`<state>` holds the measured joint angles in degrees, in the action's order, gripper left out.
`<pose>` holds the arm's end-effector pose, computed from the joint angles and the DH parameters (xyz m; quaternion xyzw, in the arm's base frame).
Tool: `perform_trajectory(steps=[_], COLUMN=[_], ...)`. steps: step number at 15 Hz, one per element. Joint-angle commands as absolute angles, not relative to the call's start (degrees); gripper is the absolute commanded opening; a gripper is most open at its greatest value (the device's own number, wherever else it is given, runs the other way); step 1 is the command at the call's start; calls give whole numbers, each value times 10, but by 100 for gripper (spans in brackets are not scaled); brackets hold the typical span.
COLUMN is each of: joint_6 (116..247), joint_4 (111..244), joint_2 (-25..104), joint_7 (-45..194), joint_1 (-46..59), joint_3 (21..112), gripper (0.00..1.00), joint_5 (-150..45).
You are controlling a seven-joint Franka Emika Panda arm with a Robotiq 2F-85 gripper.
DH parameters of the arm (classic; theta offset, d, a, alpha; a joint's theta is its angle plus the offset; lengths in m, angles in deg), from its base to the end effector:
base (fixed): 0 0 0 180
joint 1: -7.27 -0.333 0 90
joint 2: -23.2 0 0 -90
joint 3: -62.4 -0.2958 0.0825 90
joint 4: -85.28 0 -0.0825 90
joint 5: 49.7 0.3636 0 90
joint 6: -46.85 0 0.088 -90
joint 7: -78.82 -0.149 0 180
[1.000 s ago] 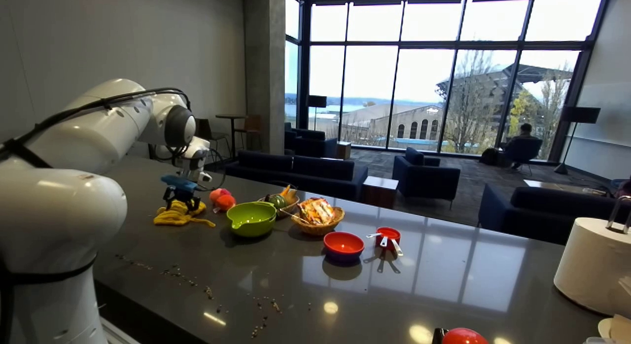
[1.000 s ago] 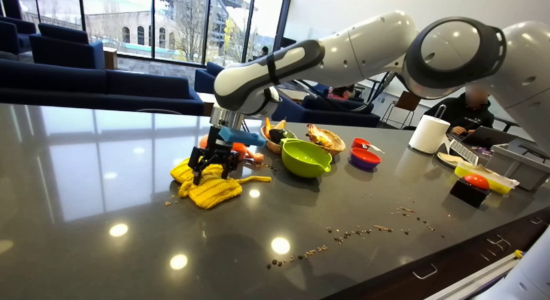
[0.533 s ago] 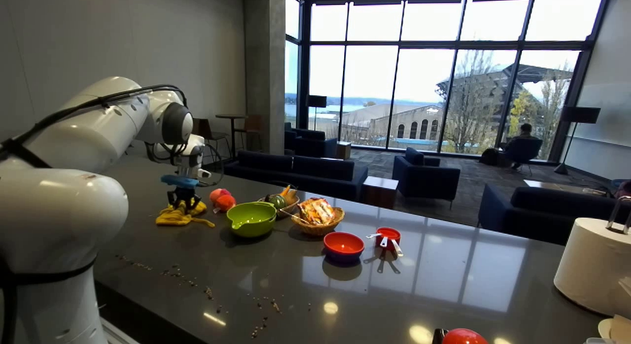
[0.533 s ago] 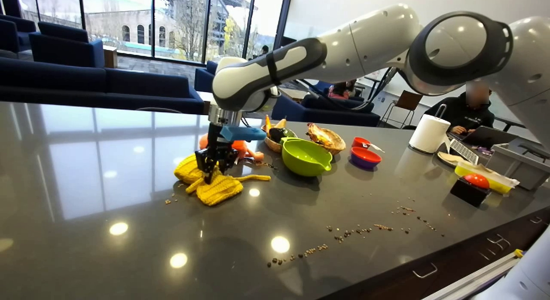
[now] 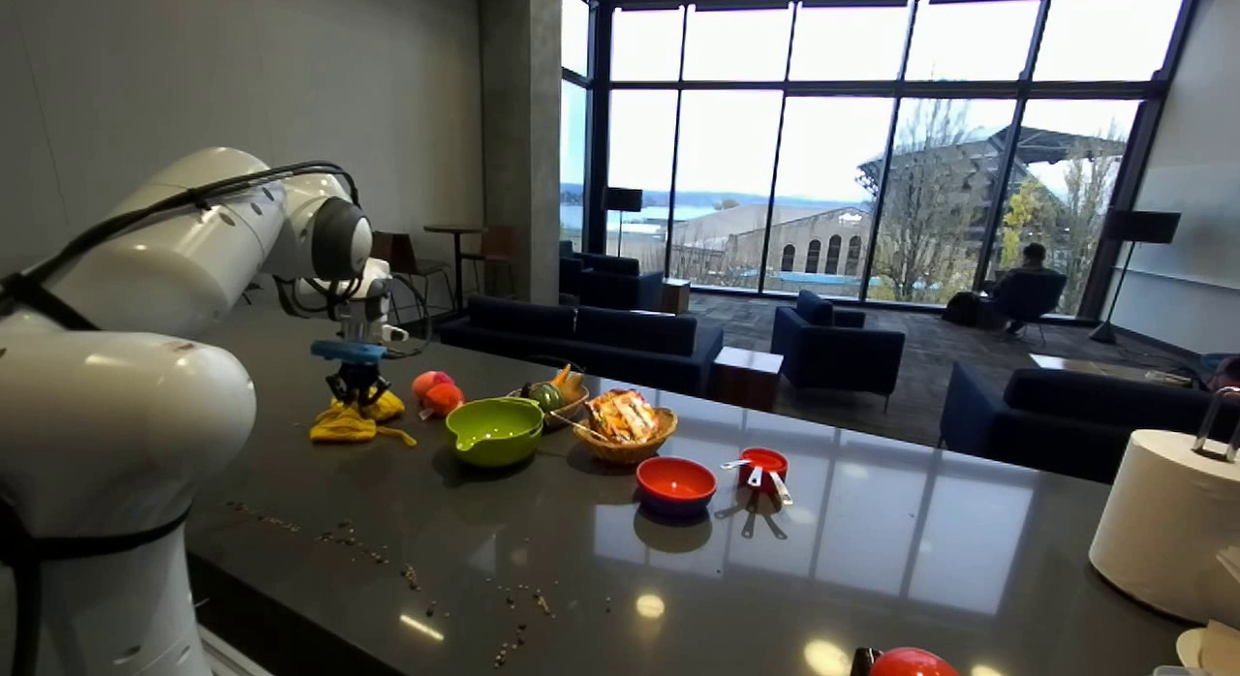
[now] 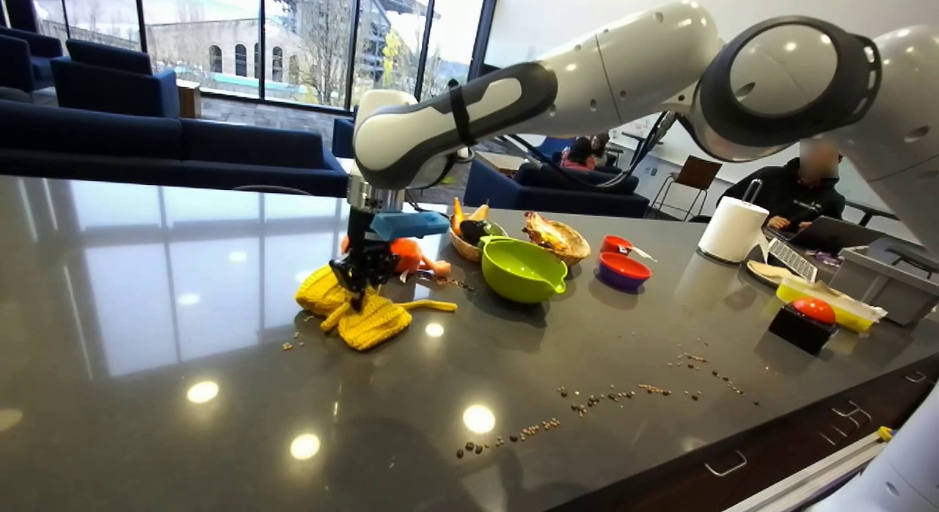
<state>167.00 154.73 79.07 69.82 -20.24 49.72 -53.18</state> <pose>0.5683 0.4301 0.1421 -0.9676 -0.2411 0.0594 0.0469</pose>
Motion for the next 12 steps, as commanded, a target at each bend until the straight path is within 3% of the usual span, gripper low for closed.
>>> perform_trajectory(steps=[1, 12], joint_6=[1656, 1681], joint_4=[1586, 1736], joint_2=[743, 637], joint_7=[666, 534], joint_1=[-214, -211], joint_3=[519, 535], gripper=[3, 4], joint_5=[-556, -529])
